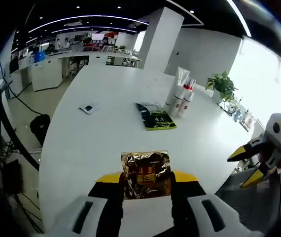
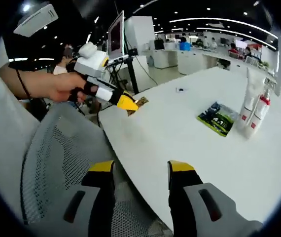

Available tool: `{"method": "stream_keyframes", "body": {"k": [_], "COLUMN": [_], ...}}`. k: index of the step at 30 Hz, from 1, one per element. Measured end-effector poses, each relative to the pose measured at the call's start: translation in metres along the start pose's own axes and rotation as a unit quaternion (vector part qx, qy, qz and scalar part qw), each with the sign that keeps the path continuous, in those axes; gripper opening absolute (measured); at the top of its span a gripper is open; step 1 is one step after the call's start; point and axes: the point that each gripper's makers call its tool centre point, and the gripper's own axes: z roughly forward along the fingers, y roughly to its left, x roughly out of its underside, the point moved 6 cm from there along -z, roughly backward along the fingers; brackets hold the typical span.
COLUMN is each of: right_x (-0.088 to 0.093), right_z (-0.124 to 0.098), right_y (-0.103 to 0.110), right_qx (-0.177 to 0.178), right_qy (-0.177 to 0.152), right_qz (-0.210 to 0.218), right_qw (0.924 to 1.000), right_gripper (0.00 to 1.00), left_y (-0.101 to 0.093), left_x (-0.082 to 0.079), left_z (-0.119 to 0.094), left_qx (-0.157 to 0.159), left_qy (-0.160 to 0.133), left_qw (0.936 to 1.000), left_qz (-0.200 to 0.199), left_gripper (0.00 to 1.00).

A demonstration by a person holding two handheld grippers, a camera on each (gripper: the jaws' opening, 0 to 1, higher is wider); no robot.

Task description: Arrange the skincare products in the storage area until every visible bottle or jar stands upright without overlapping.

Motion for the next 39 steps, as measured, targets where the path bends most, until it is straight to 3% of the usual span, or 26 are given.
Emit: {"method": "stream_keyframes", "body": {"k": [1,3,5,6,8,9,11,13,14,15,16,18,21,24,27,29,31,32,34,36,39], "right_x": [-0.001,-0.009,-0.019,-0.025,-0.028,-0.026,-0.015,-0.007,-0.007,-0.009,-0.010,-0.010,-0.012,-0.007,-0.001,-0.003,-0.003,0.000,0.000,0.000,-0.003], "right_z": [0.000,0.000,-0.001,-0.002,-0.002,0.000,0.003,0.007,0.008,0.009,0.009,0.008,0.007,0.015,0.022,0.021,0.021,0.024,0.022,0.019,0.010], "right_y": [0.000,0.005,0.010,0.010,0.010,0.008,0.007,0.007,0.007,0.008,0.012,0.012,0.012,0.009,0.012,0.015,0.016,0.013,0.015,0.011,0.008], "right_qx": [-0.009,-0.044,-0.091,-0.107,-0.125,-0.120,-0.115,-0.110,-0.116,-0.124,-0.146,-0.153,-0.178,-0.185,-0.198,-0.213,-0.239,-0.232,-0.249,-0.242,-0.264], "right_qy": [-0.004,-0.029,-0.071,-0.096,-0.122,-0.125,-0.102,-0.068,-0.067,-0.069,-0.068,-0.070,-0.076,-0.068,-0.050,-0.049,-0.056,-0.046,-0.030,-0.032,-0.036], "right_qz": [0.013,0.078,0.170,0.237,0.299,0.317,0.333,0.334,0.335,0.343,0.366,0.370,0.392,0.400,0.391,0.387,0.388,0.389,0.389,0.359,0.354], "right_qw": [0.9999,0.9955,0.9787,0.9609,0.9383,0.9326,0.9302,0.9338,0.9327,0.9284,0.9165,0.9139,0.8995,0.8951,0.8976,0.8956,0.8883,0.8903,0.8867,0.9010,0.8966], "right_gripper": [0.40,0.40,0.41,0.41,0.44,0.45,0.48,0.48,0.47,0.47,0.47,0.43,0.33,0.28,0.23,0.14,0.01,0.01,0.01,0.00,0.00], "left_y": [-0.007,-0.023,-0.039,-0.048,-0.058,-0.063,-0.072,-0.083,-0.088,-0.091,-0.094,-0.098,-0.103,-0.108,-0.112,-0.116,-0.120,-0.118,-0.118,-0.119,-0.118], "left_x": [-0.001,0.001,0.006,0.011,0.018,0.021,0.022,0.019,0.019,0.020,0.019,0.020,0.022,0.024,0.025,0.027,0.030,0.030,0.034,0.035,0.038], "left_z": [-0.002,-0.007,-0.011,-0.012,-0.015,-0.016,-0.018,-0.021,-0.022,-0.023,-0.025,-0.027,-0.030,-0.031,-0.029,-0.028,-0.028,-0.028,-0.028,-0.030,-0.035], "left_qx": [0.009,0.018,0.031,0.037,0.046,0.045,0.050,0.061,0.075,0.078,0.072,0.080,0.085,0.084,0.079,0.081,0.076,0.068,0.074,0.088,0.113], "left_qy": [-0.005,-0.009,-0.010,-0.005,-0.001,0.001,0.003,-0.009,-0.012,-0.011,-0.015,-0.012,0.002,0.012,0.011,0.016,0.014,0.012,0.015,0.008,0.002], "left_qw": [0.9999,0.9992,0.9980,0.9972,0.9949,0.9950,0.9927,0.9925,0.9914,0.9908,0.9900,0.9886,0.9841,0.9803,0.9783,0.9771,0.9739,0.9737,0.9774,0.9783,0.9851], "left_qz": [0.013,0.033,0.055,0.065,0.090,0.089,0.109,0.106,0.106,0.110,0.120,0.127,0.156,0.179,0.191,0.196,0.214,0.217,0.197,0.188,0.130], "left_gripper": [0.38,0.38,0.38,0.38,0.38,0.38,0.38,0.38,0.38,0.38,0.38,0.38,0.39,0.39,0.39,0.39,0.40,0.40,0.41,0.42,0.42]}}
